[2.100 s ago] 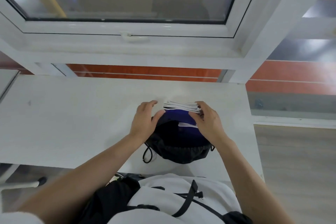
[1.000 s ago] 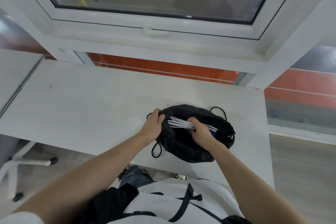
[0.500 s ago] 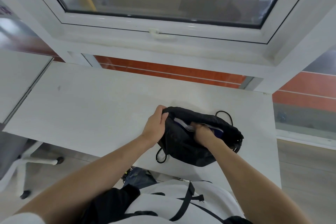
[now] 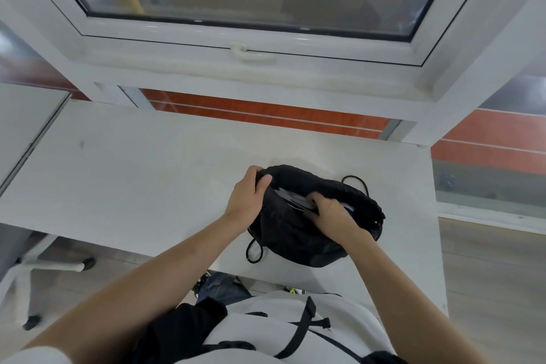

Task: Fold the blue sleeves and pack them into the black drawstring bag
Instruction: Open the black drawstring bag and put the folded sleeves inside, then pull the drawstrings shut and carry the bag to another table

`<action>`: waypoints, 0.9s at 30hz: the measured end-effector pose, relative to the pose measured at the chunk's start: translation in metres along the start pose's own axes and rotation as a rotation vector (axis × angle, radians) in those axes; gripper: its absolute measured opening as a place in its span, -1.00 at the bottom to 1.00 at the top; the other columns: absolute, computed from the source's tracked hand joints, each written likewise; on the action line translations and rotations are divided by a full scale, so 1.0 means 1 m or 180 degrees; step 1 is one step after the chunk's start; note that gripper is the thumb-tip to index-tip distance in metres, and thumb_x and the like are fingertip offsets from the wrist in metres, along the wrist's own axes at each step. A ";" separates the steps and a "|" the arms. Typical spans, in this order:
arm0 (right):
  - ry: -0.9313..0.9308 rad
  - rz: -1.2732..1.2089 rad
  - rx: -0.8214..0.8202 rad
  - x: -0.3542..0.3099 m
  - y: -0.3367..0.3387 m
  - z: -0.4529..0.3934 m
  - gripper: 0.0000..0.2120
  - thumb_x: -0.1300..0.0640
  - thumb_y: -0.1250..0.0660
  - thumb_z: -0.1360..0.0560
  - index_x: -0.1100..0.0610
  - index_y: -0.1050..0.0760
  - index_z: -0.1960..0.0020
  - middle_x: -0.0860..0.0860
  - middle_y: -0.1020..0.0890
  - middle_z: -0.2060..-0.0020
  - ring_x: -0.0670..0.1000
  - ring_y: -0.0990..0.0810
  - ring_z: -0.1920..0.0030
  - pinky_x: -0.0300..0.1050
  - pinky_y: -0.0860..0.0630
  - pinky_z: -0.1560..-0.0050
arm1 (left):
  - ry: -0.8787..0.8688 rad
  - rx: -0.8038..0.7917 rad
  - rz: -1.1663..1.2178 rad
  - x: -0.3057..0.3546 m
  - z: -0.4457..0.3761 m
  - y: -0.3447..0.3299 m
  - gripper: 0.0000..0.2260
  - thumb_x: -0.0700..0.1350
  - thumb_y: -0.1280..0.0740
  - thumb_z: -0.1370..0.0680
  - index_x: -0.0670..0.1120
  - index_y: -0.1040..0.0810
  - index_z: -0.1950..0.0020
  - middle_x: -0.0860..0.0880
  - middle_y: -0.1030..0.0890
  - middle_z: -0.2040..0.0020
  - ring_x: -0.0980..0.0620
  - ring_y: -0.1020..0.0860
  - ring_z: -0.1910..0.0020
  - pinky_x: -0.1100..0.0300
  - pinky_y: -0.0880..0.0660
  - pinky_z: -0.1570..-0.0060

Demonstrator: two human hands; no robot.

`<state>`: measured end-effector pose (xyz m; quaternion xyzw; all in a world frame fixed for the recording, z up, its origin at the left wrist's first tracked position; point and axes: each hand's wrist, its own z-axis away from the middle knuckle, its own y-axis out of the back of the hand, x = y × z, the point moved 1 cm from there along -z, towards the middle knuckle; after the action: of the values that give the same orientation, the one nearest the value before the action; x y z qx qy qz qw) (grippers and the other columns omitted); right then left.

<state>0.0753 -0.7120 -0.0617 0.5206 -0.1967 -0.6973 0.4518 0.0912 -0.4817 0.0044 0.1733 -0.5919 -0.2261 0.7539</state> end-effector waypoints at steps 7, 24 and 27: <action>0.0278 -0.0507 0.2164 0.034 0.033 0.059 -0.91 0.24 -0.38 -0.60 0.13 -0.58 -0.09 -0.07 -0.61 0.02 -0.02 -0.54 -0.03 -0.09 -0.53 -0.08 | 0.0100 0.0213 -0.0081 -0.012 -0.002 0.002 -0.73 0.12 -0.12 -0.71 -0.02 -0.49 -0.11 0.04 -0.64 0.08 0.06 -0.60 0.08 0.09 -0.53 0.11; -0.0743 -0.1157 0.1320 0.042 0.091 0.073 -0.74 0.02 -0.19 -0.70 0.02 -0.42 0.16 0.02 -0.58 0.32 0.12 -0.54 0.28 0.04 -0.45 0.24 | 0.0170 0.0338 0.0614 -0.007 -0.014 0.027 -0.69 0.05 -0.14 -0.71 -0.10 -0.58 -0.01 -0.07 -0.64 0.08 -0.03 -0.60 0.10 0.08 -0.54 0.11; -0.0409 -0.1500 0.1474 0.018 0.127 0.080 -0.74 0.07 -0.24 -0.69 0.09 -0.47 0.17 -0.02 -0.52 0.35 0.02 -0.46 0.31 -0.07 -0.38 0.26 | 0.0127 0.0488 0.1062 0.010 -0.020 0.041 -0.68 0.04 -0.14 -0.70 -0.09 -0.53 0.11 -0.02 -0.54 0.26 0.02 -0.49 0.29 0.09 -0.43 0.30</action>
<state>0.0560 -0.8082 0.0533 0.5956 -0.2522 -0.7508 0.1345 0.1185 -0.4530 0.0294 0.1342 -0.6129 -0.0486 0.7772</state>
